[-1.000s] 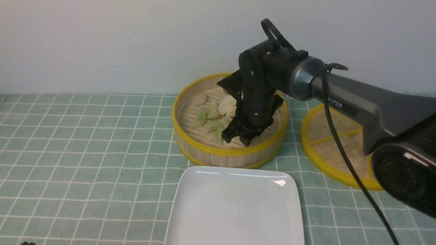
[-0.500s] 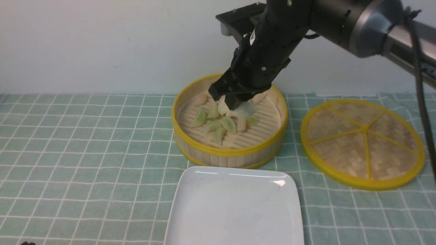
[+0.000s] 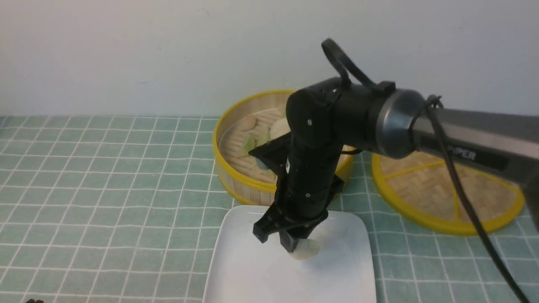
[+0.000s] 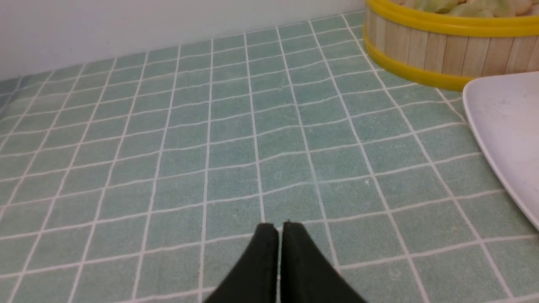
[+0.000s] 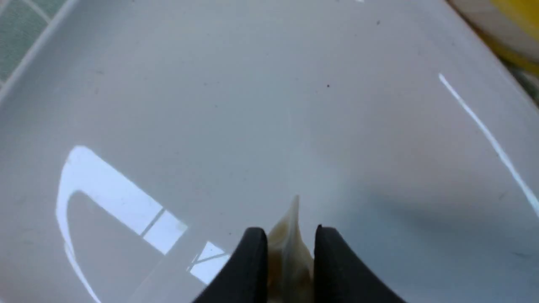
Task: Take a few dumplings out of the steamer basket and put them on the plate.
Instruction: Use the right arm to put the dumpling into the plate, then use the right arm to grab a dumpling from inside the steamer
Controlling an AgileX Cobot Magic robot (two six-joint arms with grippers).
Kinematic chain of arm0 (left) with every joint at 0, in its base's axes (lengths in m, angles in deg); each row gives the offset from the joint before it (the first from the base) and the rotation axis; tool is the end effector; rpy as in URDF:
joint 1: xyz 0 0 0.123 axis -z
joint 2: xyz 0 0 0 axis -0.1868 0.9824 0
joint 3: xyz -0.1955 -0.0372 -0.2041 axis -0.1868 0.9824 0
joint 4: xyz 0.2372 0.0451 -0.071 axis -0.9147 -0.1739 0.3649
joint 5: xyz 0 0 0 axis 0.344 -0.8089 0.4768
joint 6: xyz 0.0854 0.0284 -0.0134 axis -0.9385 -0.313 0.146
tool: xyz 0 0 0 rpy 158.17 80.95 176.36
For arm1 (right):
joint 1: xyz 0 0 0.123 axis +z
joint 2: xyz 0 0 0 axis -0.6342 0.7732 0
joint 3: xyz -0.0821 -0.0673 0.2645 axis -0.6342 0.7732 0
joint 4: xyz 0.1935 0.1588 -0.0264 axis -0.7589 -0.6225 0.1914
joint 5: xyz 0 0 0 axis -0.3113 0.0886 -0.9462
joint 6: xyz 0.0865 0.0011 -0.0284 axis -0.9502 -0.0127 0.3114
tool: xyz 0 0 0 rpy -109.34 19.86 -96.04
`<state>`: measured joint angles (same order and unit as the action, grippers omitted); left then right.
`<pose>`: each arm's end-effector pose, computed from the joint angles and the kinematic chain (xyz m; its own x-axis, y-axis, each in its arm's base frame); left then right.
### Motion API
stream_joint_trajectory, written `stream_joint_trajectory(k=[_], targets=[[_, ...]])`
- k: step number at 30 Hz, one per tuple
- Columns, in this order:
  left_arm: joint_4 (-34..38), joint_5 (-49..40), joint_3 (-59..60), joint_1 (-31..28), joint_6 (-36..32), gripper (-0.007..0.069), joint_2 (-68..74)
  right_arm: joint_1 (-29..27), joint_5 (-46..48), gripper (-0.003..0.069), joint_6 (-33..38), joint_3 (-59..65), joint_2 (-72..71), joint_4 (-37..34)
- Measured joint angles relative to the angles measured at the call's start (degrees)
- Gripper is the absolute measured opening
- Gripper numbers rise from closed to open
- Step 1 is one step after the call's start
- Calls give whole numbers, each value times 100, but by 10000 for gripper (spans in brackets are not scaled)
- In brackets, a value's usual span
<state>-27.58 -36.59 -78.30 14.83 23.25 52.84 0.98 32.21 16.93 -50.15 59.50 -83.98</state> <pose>0.0521 -0.0056 0.1705 -0.2895 0.1246 -0.9490 0.1214 0.9883 0.0927 0.3081 0.2802 0.1920 -0.7831 -0.6218 0.0104 -0.6132 0.7749 0.1534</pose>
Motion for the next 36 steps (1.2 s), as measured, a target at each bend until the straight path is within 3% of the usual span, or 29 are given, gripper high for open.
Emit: stream_joint_trajectory(k=[4, 5, 8, 12, 17, 29, 36], targets=[[0, 0, 0, 0, 0, -6, 0, 0, -1, 229, -1, -6, 109, -6], [0, 0, 0, 0, 0, -6, 0, 0, 20, 311, -1, -116, 109, 73], [0, 0, 0, 0, 0, -6, 0, 0, 27, 462, 22, -519, 109, 316], [0, 0, 0, 0, 0, -6, 0, -22, 27, 598, -72, -1199, 109, 1031], [0, 0, 0, 0, 0, -6, 0, -349, -29, 611, -295, -1941, 221, 1420], [0, 0, 0, 0, 0, -6, 0, -1292, -598, 566, -232, -2982, 1553, 1125], [0, 0, 0, 0, 0, -6, 0, -1424, -1104, 566, -345, -3046, 1854, 1150]])
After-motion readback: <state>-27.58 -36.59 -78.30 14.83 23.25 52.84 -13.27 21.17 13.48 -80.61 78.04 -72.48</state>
